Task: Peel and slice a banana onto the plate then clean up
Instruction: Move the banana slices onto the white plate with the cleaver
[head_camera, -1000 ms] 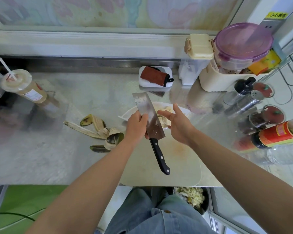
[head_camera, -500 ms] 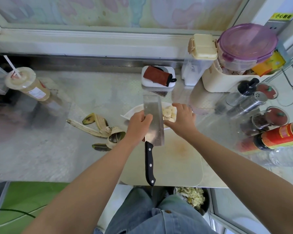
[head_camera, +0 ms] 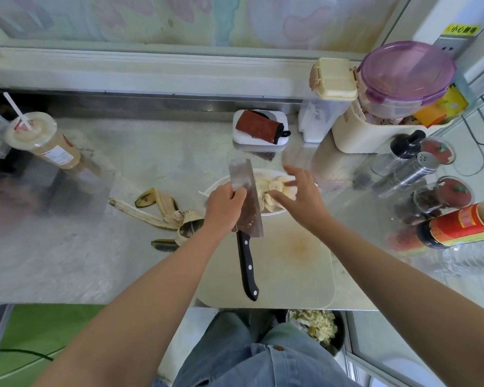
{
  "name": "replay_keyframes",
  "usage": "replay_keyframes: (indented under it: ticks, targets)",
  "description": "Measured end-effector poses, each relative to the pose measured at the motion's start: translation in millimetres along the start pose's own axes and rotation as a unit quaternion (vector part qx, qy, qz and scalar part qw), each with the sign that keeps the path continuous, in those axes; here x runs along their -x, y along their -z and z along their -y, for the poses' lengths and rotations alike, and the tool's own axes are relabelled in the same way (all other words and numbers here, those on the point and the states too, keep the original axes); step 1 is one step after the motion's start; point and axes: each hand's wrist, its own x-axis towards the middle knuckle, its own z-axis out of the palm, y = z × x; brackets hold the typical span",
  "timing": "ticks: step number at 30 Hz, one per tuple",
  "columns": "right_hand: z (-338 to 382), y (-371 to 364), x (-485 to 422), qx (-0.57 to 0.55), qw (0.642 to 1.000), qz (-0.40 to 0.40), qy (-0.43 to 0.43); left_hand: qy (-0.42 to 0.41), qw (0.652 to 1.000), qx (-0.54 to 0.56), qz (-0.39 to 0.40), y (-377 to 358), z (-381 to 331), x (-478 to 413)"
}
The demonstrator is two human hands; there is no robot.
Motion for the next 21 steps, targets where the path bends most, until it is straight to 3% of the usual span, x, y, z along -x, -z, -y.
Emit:
replay_keyframes:
  ticks: [2,6,8,11,13,17,21]
  targets:
    - [6,3,9,-0.03,0.999,0.034,-0.018,0.023,1.0,0.001,-0.006,-4,0,-1]
    - [11,4,31,0.023,0.978,0.2,-0.051,0.038,0.997,-0.041,-0.05,-21,-13,-1]
    - [8,2,40,0.044,0.973,0.22,-0.05,0.042,0.995,-0.061,-0.068,-31,-18,-2]
    - [-4,3,50,0.042,0.988,0.14,-0.047,0.017,1.0,0.008,-0.02,-46,-30,3]
    - [-18,12,54,-0.038,0.992,0.062,-0.101,0.01,0.999,0.042,0.032,-54,-41,13]
    - [-56,44,68,-0.253,0.939,-0.054,-0.226,-0.104,0.983,-0.142,0.061,-71,-33,24]
    - [-97,65,90,-0.243,0.918,-0.119,-0.291,-0.106,0.959,-0.247,0.093,-85,-9,37]
